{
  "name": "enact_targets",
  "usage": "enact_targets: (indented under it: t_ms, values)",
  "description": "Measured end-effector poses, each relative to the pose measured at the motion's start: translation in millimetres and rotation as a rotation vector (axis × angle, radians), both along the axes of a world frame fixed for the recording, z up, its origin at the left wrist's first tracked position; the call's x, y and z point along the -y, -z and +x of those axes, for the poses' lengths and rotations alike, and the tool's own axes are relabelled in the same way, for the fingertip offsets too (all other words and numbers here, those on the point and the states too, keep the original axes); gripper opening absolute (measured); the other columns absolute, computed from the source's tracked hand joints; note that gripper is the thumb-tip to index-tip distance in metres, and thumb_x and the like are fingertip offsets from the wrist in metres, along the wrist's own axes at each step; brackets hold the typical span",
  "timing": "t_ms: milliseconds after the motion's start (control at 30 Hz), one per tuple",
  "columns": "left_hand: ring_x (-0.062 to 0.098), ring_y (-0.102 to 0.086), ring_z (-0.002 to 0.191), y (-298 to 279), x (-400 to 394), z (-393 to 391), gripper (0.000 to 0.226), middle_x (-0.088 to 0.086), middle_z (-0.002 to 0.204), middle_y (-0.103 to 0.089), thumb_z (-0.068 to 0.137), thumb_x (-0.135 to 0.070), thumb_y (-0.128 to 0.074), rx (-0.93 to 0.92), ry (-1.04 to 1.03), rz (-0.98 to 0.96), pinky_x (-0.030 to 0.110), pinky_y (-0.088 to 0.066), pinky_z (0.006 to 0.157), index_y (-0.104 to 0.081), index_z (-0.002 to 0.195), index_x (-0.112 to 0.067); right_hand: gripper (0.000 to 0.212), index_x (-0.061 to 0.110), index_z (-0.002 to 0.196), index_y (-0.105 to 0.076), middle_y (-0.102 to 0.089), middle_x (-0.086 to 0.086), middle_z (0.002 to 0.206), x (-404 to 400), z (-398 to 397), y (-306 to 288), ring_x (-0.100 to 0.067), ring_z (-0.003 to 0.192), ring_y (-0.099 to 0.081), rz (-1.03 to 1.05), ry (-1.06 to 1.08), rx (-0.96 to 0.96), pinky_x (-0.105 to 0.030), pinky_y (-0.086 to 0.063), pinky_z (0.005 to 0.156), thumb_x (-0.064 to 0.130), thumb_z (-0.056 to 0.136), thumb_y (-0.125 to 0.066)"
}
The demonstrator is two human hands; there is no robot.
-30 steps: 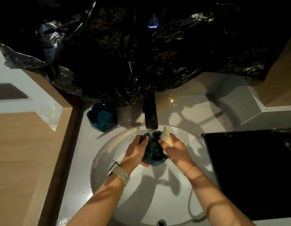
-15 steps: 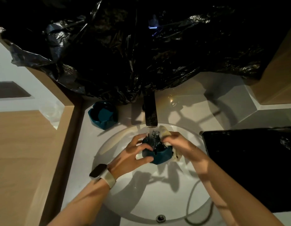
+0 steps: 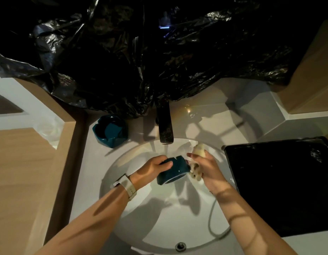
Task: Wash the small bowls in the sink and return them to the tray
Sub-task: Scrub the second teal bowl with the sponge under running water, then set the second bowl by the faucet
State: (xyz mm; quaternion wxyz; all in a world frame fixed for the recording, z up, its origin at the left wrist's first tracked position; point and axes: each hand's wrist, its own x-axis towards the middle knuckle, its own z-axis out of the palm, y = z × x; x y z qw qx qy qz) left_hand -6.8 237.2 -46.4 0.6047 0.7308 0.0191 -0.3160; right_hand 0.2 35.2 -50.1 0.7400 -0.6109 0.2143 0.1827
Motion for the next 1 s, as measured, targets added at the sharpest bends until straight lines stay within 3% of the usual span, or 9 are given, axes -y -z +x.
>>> enact_targets:
  t_ms: [200,333,433,567,633,733,800,900,1000]
  values:
    - [0.031,-0.058,0.119,11.7,12.4,3.1,0.037,0.013,0.127,-0.065,0.102,-0.029,-0.044,-0.318,-0.420,-0.366,0.039,-0.048,0.095,-0.060,0.129,-0.007,0.022,0.009,0.097,-0.052,-0.055,-0.009,0.065,14.0,-19.3,-7.9,-0.026,0.057,-0.056,-0.076,0.225,0.032,-0.030,-0.042,0.050,0.007,0.081,-0.067]
    - [0.030,-0.059,0.118,9.3,22.0,2.3,0.035,0.011,0.126,-0.065,0.104,-0.029,-0.038,-0.542,-0.612,-0.545,0.042,-0.050,0.091,-0.060,0.126,-0.012,0.029,0.012,0.088,-0.051,-0.047,-0.006,0.063,18.8,-36.6,-19.5,-0.017,0.043,-0.038,-0.078,0.136,0.027,-0.027,-0.038,0.047,0.029,0.081,-0.073]
    - [0.031,-0.062,0.108,1.4,26.1,-3.1,0.032,0.010,0.109,-0.073,0.104,-0.031,-0.039,-0.629,-0.702,-0.600,0.046,-0.050,0.083,-0.063,0.116,-0.014,0.031,0.017,0.080,-0.051,-0.040,-0.006,0.066,17.2,-44.4,-26.9,-0.014,0.040,-0.033,-0.109,0.153,-0.010,-0.030,-0.040,0.047,0.043,0.086,-0.066]
    - [0.034,-0.063,0.102,-2.3,16.7,-18.6,0.036,0.014,0.098,-0.076,0.105,-0.028,-0.035,-0.658,-0.734,-0.675,0.047,-0.049,0.083,-0.064,0.114,-0.009,0.038,0.015,0.077,-0.051,-0.040,-0.004,0.061,16.0,-47.9,-33.7,-0.014,0.037,-0.031,-0.116,0.155,-0.093,-0.071,-0.044,0.060,0.050,0.089,-0.059]
    - [0.033,-0.065,0.103,-0.2,8.7,-27.8,0.037,0.014,0.103,-0.075,0.105,-0.027,-0.033,-0.624,-0.693,-0.673,0.045,-0.049,0.085,-0.063,0.116,-0.008,0.040,0.014,0.074,-0.048,-0.038,-0.003,0.052,14.7,-50.3,-39.5,-0.014,0.034,-0.032,-0.123,0.141,-0.100,-0.054,-0.050,0.055,0.050,0.090,-0.057]
    - [0.027,-0.069,0.098,-7.9,2.7,-38.3,0.036,0.013,0.107,-0.073,0.104,-0.025,-0.037,-0.454,-0.578,-0.549,0.040,-0.049,0.086,-0.063,0.116,-0.003,0.038,0.013,0.070,-0.047,-0.041,-0.001,0.045,10.9,-55.3,-49.5,-0.011,0.030,-0.035,-0.151,0.181,-0.082,-0.020,-0.035,0.038,0.042,0.092,-0.058]
    - [0.026,-0.065,0.099,-14.8,4.2,-44.8,0.032,0.013,0.104,-0.071,0.102,-0.025,-0.046,-0.303,-0.476,-0.414,0.034,-0.049,0.086,-0.062,0.112,0.001,0.032,0.011,0.079,-0.052,-0.048,-0.001,0.051,10.2,-57.4,-54.6,-0.011,0.034,-0.041,-0.193,0.192,-0.131,-0.017,-0.032,0.037,0.039,0.095,-0.054]
    - [0.017,-0.051,0.078,-35.6,15.8,-50.7,0.017,0.009,0.081,-0.053,0.099,-0.019,-0.052,-0.111,-0.321,-0.242,0.021,-0.040,0.066,-0.049,0.088,-0.005,0.023,0.010,0.086,-0.054,-0.056,-0.003,0.055,13.6,-59.5,-63.5,-0.014,0.039,-0.044,-0.105,0.209,-0.220,-0.018,-0.031,0.041,0.028,0.096,-0.045]
    - [0.015,-0.046,0.077,-43.9,33.3,-47.8,0.020,0.010,0.082,-0.048,0.098,-0.022,-0.053,0.181,-0.112,0.023,0.025,-0.039,0.068,-0.047,0.086,-0.007,0.020,0.005,0.110,-0.052,-0.062,-0.009,0.074,22.6,-65.3,-65.9,-0.015,0.051,-0.056,-0.184,0.296,-0.112,-0.021,-0.044,0.042,0.017,0.095,-0.053]
